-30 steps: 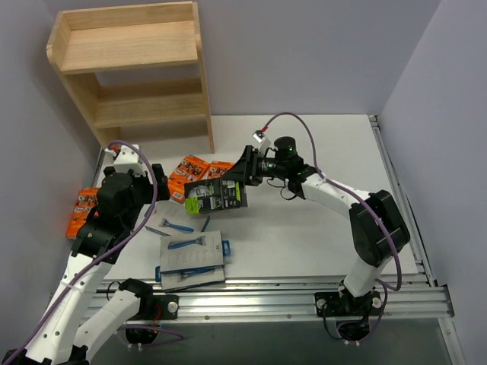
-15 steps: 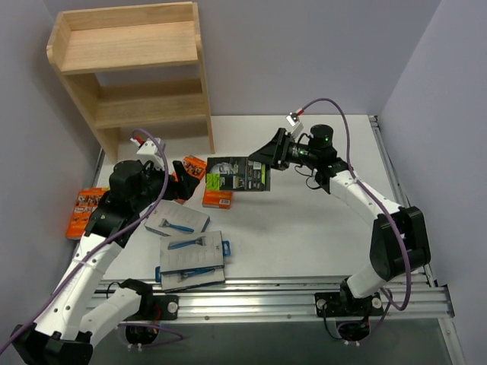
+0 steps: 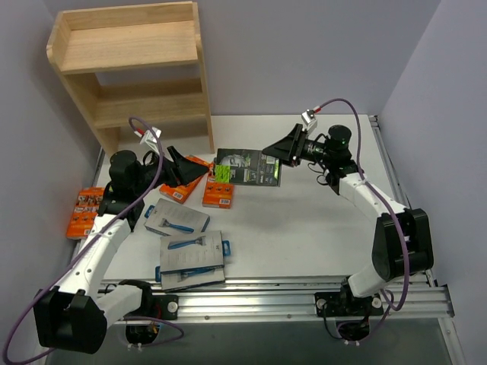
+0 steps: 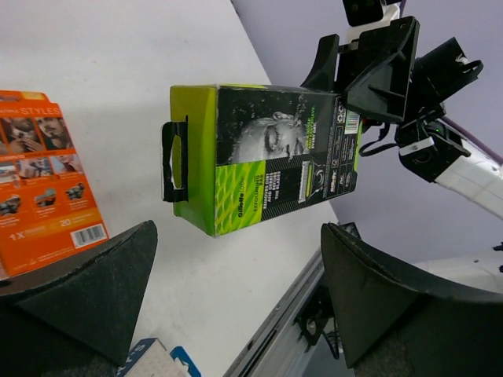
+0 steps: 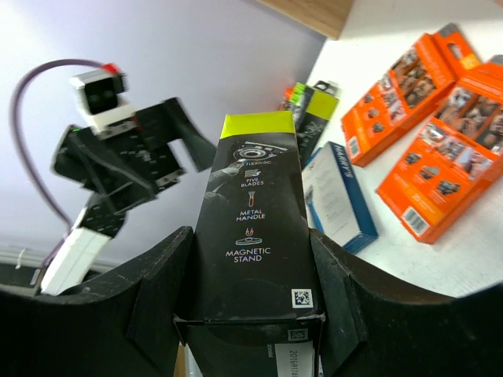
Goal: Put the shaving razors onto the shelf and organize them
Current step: Pass the shaving razor from the right arm to the left
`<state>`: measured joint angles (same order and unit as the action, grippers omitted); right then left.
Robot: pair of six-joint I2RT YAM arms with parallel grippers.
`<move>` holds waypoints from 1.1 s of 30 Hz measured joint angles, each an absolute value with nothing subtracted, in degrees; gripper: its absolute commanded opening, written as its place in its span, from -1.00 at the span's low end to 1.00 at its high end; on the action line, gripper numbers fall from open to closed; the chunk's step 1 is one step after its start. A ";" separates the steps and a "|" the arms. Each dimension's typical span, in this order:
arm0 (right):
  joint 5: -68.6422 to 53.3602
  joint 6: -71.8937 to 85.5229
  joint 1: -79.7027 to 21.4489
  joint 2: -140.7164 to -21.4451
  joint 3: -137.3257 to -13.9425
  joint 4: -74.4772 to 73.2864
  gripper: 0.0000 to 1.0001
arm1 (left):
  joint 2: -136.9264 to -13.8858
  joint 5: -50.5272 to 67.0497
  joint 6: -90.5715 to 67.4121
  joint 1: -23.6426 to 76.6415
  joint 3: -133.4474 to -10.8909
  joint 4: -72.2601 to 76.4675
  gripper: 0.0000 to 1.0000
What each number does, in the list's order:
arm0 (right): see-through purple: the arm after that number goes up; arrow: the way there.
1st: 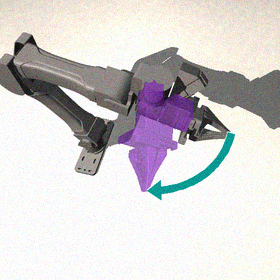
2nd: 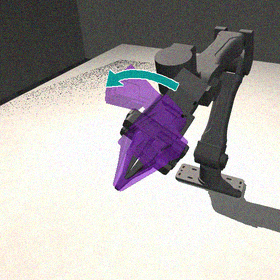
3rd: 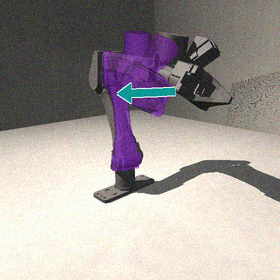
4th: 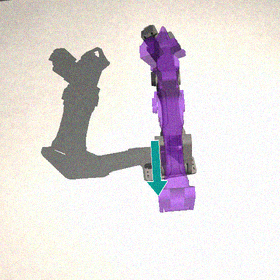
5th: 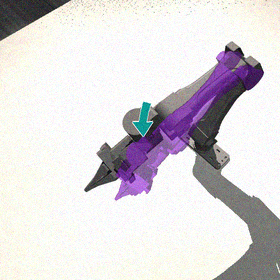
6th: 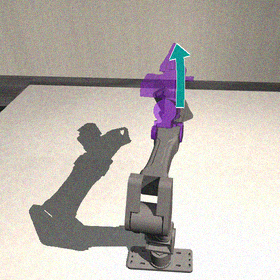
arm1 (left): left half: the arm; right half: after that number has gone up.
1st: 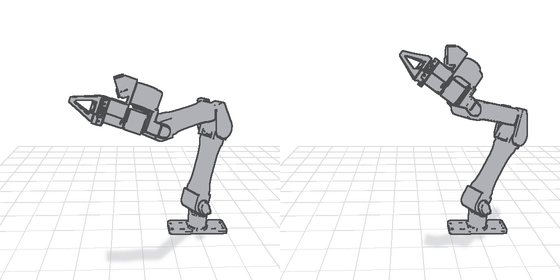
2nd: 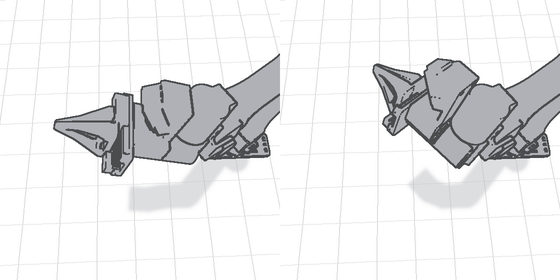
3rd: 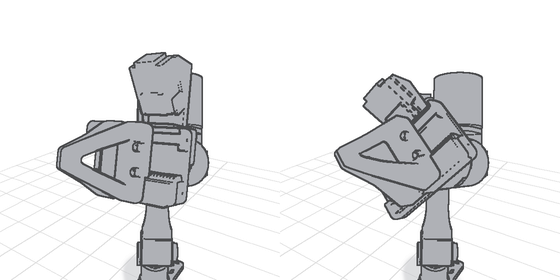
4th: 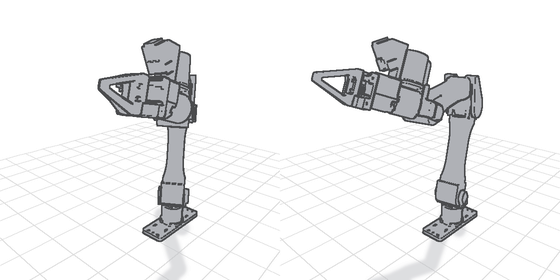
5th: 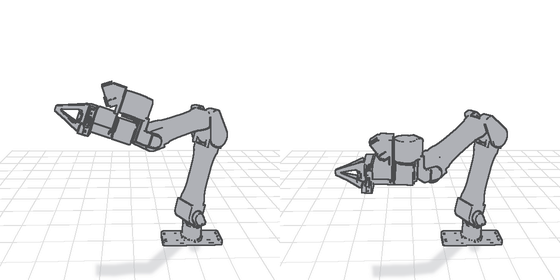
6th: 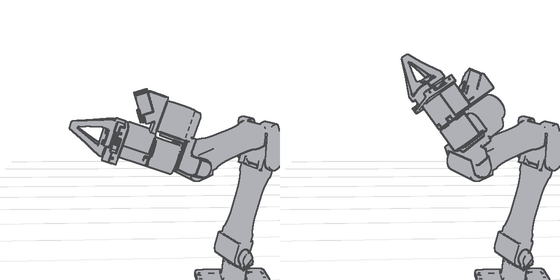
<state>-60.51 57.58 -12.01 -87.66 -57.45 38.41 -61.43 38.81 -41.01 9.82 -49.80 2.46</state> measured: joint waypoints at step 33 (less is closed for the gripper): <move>-67.37 81.23 -12.19 -90.06 -51.90 69.25 -1.00 | -76.44 48.66 -70.17 13.21 -40.29 48.18 0.92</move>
<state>-67.37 81.23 -12.19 -90.06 -51.90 69.25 -76.44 48.66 -70.17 13.21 -40.29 48.18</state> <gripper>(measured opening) 0.507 0.945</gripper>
